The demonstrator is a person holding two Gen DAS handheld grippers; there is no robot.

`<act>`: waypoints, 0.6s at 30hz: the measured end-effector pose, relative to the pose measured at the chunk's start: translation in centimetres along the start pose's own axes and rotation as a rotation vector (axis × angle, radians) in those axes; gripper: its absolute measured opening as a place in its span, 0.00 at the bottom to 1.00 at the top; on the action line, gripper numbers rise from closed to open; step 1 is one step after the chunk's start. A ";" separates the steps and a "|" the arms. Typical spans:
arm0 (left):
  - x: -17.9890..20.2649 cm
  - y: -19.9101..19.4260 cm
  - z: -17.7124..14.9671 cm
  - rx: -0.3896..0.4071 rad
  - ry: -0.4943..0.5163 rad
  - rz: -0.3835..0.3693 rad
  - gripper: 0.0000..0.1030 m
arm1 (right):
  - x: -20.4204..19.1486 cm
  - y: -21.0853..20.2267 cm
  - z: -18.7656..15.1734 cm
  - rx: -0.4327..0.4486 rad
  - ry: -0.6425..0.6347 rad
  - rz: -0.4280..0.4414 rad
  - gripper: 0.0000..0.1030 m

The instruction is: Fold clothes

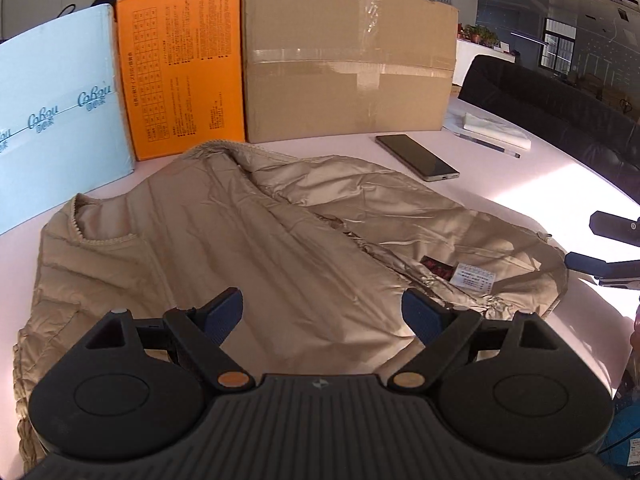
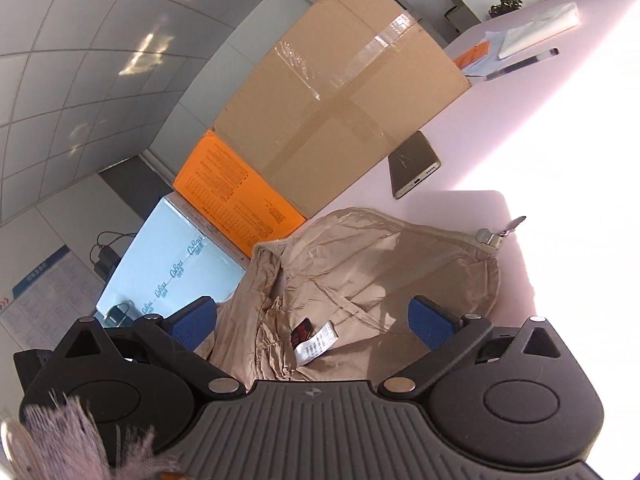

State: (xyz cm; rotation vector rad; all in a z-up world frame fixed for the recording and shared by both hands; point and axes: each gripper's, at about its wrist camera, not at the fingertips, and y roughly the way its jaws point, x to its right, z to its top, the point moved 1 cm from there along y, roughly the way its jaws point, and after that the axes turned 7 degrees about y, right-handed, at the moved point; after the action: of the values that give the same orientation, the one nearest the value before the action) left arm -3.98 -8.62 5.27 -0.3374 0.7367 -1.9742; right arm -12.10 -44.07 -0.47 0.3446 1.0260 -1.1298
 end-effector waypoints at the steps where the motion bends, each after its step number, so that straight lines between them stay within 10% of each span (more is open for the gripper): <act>1: 0.4 1.1 0.1 -0.012 -0.001 0.001 0.83 | 0.3 -0.6 0.3 0.011 0.020 -0.012 1.00; 8: 2.9 8.5 1.1 -0.099 -0.009 0.010 0.83 | 1.6 -3.6 1.3 0.017 0.083 -0.075 1.00; 18: 3.1 9.2 -0.4 -0.017 0.008 0.044 0.99 | 0.5 1.0 1.4 -0.186 -0.059 -0.226 1.00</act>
State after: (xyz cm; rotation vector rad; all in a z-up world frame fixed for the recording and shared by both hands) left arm 0.67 -14.36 -0.99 -0.3215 0.7604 -1.9297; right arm -10.56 -44.88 -0.37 0.0466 1.1277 -1.2274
